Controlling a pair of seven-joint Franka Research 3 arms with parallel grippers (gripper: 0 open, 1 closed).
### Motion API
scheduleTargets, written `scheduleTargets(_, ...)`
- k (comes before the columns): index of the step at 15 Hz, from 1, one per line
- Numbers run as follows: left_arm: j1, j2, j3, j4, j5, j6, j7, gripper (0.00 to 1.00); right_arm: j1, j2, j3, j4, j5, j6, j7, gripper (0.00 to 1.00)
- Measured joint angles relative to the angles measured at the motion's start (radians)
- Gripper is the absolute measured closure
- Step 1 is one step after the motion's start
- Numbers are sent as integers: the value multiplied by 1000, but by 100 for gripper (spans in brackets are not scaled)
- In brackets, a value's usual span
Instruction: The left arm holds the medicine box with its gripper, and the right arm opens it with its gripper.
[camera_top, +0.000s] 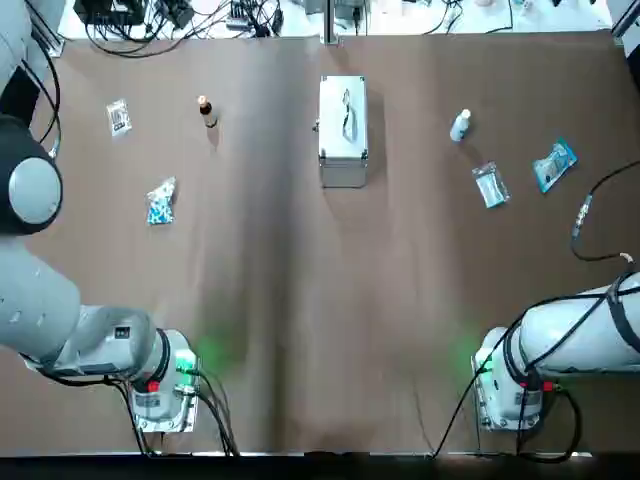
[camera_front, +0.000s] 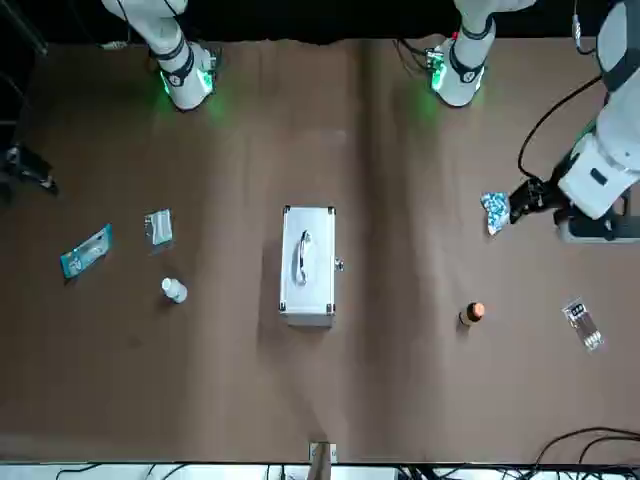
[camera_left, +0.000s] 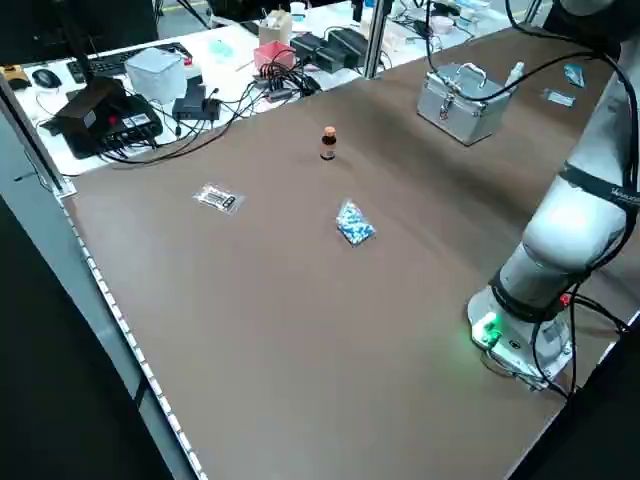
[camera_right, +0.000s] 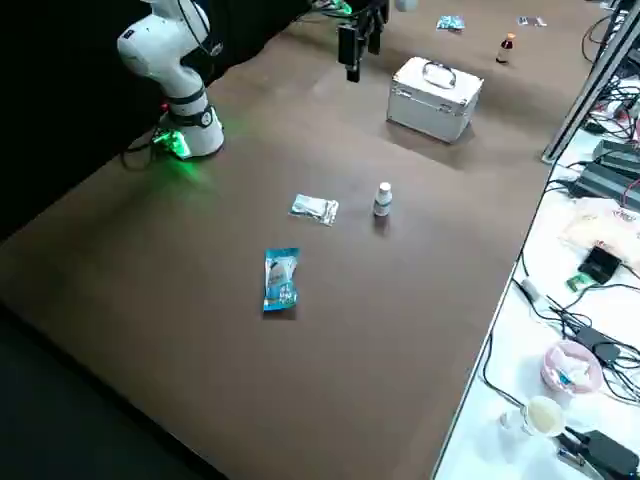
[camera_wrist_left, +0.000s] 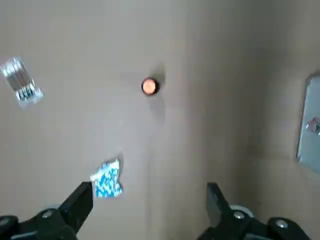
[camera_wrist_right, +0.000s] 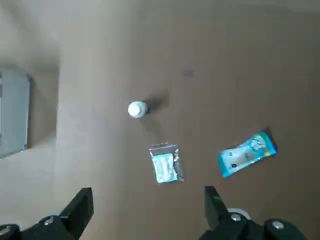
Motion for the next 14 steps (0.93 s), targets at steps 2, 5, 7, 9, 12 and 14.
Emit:
scheduleTargets(2,0,17,0,-25,0,-25,-2,0,55,30,5,-1,36,1,33,2)
scheduleTargets(5,-1,49,0,-76,0,-24,-62,0,136,87,8,-4,128,4,122,2)
scheduleTargets(7,-2,61,-1,-118,0,4,-128,0,208,141,9,-3,177,23,233,2)
scheduleTargets(9,-5,65,-3,-169,0,54,-199,0,283,193,11,4,213,71,336,3)
scheduleTargets(12,-7,75,-13,-249,-18,136,-334,0,371,241,13,13,285,165,489,5)
scheduleTargets(14,-9,104,-30,-274,-44,163,-417,0,415,268,12,15,325,241,549,7)
